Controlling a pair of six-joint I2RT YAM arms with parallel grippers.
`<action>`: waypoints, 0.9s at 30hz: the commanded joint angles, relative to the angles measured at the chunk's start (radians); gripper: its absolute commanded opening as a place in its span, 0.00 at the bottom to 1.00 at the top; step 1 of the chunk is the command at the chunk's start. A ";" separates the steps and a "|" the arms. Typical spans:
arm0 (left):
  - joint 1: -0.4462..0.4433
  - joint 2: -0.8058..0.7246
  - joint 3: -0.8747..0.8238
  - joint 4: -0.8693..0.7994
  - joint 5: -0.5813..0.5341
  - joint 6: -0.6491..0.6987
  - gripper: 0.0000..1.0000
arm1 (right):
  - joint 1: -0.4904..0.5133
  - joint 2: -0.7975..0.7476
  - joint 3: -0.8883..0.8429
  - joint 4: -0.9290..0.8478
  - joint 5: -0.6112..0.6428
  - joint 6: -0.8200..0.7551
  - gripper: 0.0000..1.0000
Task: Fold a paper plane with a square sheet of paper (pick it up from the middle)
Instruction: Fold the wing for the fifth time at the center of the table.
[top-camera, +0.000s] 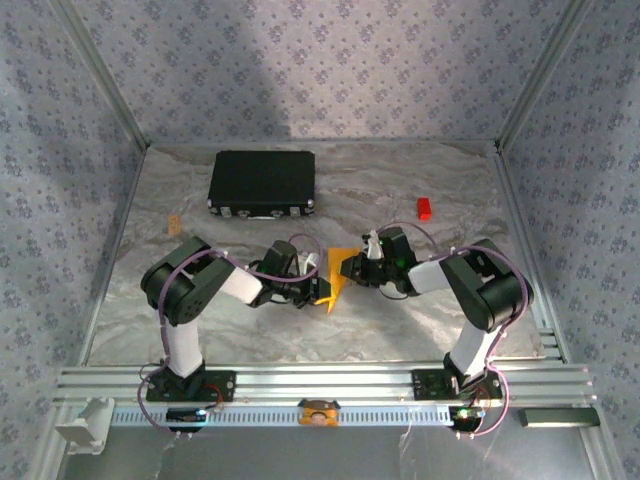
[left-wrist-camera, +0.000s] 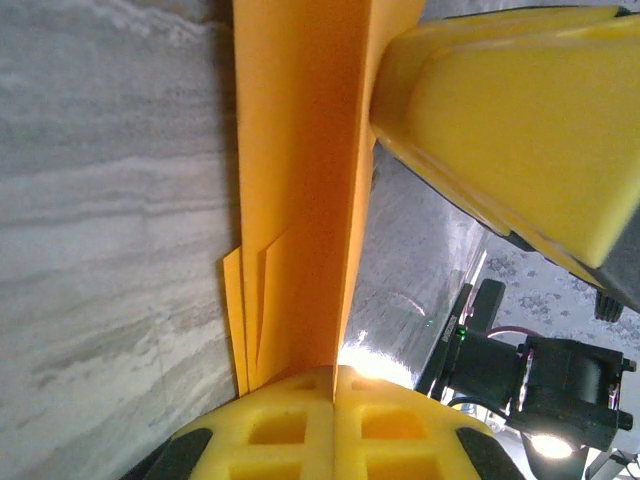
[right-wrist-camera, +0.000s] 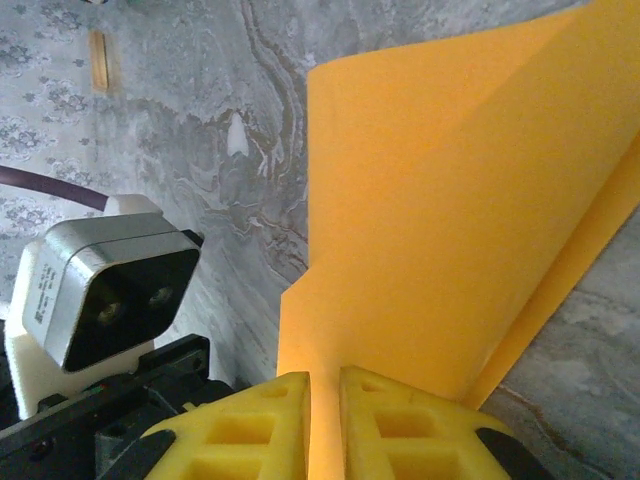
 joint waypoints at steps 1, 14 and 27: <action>0.017 0.054 -0.019 -0.172 -0.109 0.000 0.00 | -0.003 0.030 0.030 -0.089 0.028 0.004 0.17; 0.010 0.016 -0.004 -0.227 -0.118 0.037 0.10 | 0.008 0.055 0.061 -0.254 0.111 -0.012 0.16; -0.029 -0.067 0.091 -0.479 -0.098 0.171 0.18 | 0.023 0.066 0.092 -0.332 0.145 -0.028 0.15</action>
